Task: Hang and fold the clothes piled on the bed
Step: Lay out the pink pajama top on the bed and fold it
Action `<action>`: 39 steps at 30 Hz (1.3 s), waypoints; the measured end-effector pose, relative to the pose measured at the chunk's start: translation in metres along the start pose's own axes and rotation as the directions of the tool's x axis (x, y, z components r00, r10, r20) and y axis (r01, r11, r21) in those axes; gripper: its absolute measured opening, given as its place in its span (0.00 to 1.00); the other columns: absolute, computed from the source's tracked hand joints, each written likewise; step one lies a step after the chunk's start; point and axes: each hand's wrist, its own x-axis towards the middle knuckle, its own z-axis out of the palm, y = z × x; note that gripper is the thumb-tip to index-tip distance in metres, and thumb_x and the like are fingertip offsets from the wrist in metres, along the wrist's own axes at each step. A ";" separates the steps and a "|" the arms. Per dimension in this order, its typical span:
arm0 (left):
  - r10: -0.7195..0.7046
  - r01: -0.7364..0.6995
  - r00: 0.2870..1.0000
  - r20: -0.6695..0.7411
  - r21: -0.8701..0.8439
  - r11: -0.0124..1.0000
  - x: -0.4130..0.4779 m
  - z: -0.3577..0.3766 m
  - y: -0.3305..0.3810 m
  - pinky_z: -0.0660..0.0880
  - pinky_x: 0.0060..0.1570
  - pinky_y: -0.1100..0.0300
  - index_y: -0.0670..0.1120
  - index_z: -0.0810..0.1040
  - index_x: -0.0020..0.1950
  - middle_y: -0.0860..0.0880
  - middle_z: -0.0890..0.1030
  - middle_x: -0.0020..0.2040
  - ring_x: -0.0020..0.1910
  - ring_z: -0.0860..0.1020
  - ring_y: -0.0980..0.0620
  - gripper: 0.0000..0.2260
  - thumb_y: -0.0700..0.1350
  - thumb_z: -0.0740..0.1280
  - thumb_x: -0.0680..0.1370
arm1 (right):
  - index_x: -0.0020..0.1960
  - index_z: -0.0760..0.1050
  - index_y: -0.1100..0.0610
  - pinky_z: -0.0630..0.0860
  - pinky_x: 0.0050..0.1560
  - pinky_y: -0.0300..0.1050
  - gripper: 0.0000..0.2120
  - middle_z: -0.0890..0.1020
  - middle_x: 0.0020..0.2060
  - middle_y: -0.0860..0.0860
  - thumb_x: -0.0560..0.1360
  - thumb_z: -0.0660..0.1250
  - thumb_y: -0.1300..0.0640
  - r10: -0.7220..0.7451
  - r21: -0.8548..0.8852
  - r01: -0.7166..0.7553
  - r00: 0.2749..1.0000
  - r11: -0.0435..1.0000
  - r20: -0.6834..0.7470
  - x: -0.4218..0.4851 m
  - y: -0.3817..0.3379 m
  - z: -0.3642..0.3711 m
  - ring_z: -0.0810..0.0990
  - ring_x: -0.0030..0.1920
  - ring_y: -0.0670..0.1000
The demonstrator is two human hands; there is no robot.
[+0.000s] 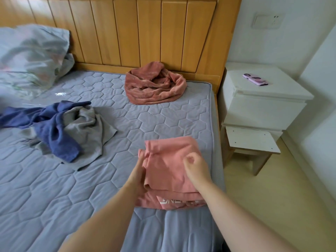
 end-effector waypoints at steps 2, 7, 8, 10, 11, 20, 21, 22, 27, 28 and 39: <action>0.007 -0.007 1.000 -0.002 0.141 0.990 0.004 0.006 -0.002 0.79 0.48 0.50 0.47 0.78 0.59 0.42 0.84 0.51 0.51 0.82 0.44 0.20 0.59 0.67 0.75 | 0.54 0.77 0.56 0.67 0.57 0.39 0.10 0.75 0.62 0.52 0.76 0.63 0.53 0.026 -0.053 -0.024 0.999 0.998 0.042 -0.004 0.022 0.000 0.72 0.64 0.52; 0.197 -0.107 0.976 -0.096 0.577 0.810 0.015 0.026 -0.002 0.80 0.44 0.49 0.44 0.73 0.56 0.41 0.79 0.52 0.47 0.80 0.44 0.15 0.35 0.69 0.71 | 0.68 0.70 0.52 0.61 0.71 0.46 0.21 0.60 0.75 0.51 0.77 0.61 0.48 -0.015 -0.122 0.034 0.988 0.992 0.153 -0.009 0.041 0.004 0.60 0.74 0.49; 0.196 -0.113 0.975 -0.101 0.531 0.840 0.015 0.028 0.000 0.80 0.44 0.49 0.43 0.74 0.56 0.41 0.80 0.50 0.45 0.80 0.45 0.14 0.33 0.68 0.72 | 0.70 0.68 0.53 0.59 0.71 0.44 0.22 0.59 0.75 0.51 0.78 0.61 0.49 -0.030 -0.101 0.043 0.991 0.994 0.129 -0.010 0.038 0.004 0.58 0.75 0.49; 0.159 -0.115 0.984 -0.082 0.396 0.911 0.010 0.028 0.007 0.77 0.30 0.60 0.39 0.73 0.52 0.44 0.80 0.34 0.30 0.79 0.51 0.08 0.32 0.66 0.74 | 0.71 0.67 0.57 0.54 0.72 0.40 0.22 0.59 0.75 0.52 0.79 0.61 0.52 -0.068 -0.073 0.070 0.997 0.995 0.036 -0.012 0.032 0.002 0.56 0.75 0.49; 0.145 -0.107 0.986 -0.084 0.345 0.932 0.004 0.026 0.012 0.72 0.24 0.65 0.38 0.73 0.48 0.46 0.76 0.27 0.23 0.74 0.53 0.06 0.33 0.66 0.73 | 0.71 0.67 0.58 0.53 0.73 0.41 0.22 0.60 0.75 0.54 0.79 0.60 0.53 -0.100 -0.071 0.099 0.995 0.993 -0.018 -0.013 0.029 0.001 0.56 0.75 0.50; 0.025 0.072 0.970 -0.242 0.385 0.920 -0.018 -0.044 0.007 0.73 0.31 0.59 0.37 0.75 0.45 0.42 0.75 0.33 0.31 0.75 0.47 0.06 0.31 0.62 0.70 | 0.74 0.59 0.51 0.59 0.72 0.56 0.29 0.60 0.75 0.54 0.76 0.60 0.45 -0.103 -0.259 0.143 0.982 0.955 0.161 -0.017 0.032 0.028 0.57 0.75 0.54; 0.040 0.058 0.972 -0.234 0.397 0.916 -0.018 -0.047 0.002 0.74 0.32 0.58 0.37 0.75 0.45 0.42 0.76 0.34 0.33 0.75 0.46 0.08 0.31 0.63 0.67 | 0.74 0.58 0.50 0.60 0.71 0.56 0.30 0.60 0.75 0.54 0.76 0.61 0.46 -0.095 -0.304 0.151 0.977 0.941 0.191 -0.018 0.034 0.031 0.58 0.74 0.55; 0.058 0.041 0.973 -0.223 0.415 0.909 -0.018 -0.047 -0.001 0.75 0.34 0.57 0.37 0.76 0.46 0.41 0.77 0.36 0.35 0.76 0.46 0.13 0.33 0.64 0.63 | 0.75 0.56 0.50 0.61 0.70 0.56 0.30 0.58 0.75 0.55 0.75 0.61 0.47 -0.079 -0.346 0.149 0.974 0.926 0.211 -0.020 0.034 0.032 0.58 0.74 0.56; 0.115 -0.022 0.983 -0.142 0.533 0.846 -0.017 -0.034 -0.005 0.76 0.42 0.55 0.38 0.76 0.52 0.41 0.80 0.43 0.41 0.78 0.45 0.21 0.37 0.64 0.59 | 0.76 0.52 0.50 0.59 0.71 0.57 0.33 0.55 0.76 0.55 0.75 0.60 0.50 0.028 -0.404 0.032 0.990 0.914 0.142 -0.021 0.037 0.031 0.58 0.74 0.57; 0.103 -0.008 0.985 -0.137 0.563 0.826 -0.015 -0.031 -0.005 0.76 0.41 0.55 0.38 0.75 0.54 0.41 0.80 0.43 0.41 0.78 0.46 0.22 0.38 0.65 0.60 | 0.76 0.51 0.51 0.59 0.71 0.57 0.33 0.55 0.76 0.55 0.75 0.59 0.51 0.057 -0.407 0.004 0.989 0.914 0.137 -0.020 0.038 0.030 0.59 0.73 0.57; 0.750 -0.399 0.485 0.450 0.877 -0.269 0.009 0.020 -0.019 0.73 0.54 0.49 0.44 0.76 0.60 0.45 0.78 0.56 0.56 0.75 0.43 0.17 0.40 0.60 0.72 | 0.74 0.60 0.51 0.68 0.65 0.52 0.28 0.68 0.68 0.54 0.75 0.62 0.56 -0.068 -0.179 0.095 0.986 0.979 0.153 -0.020 0.057 0.022 0.68 0.67 0.57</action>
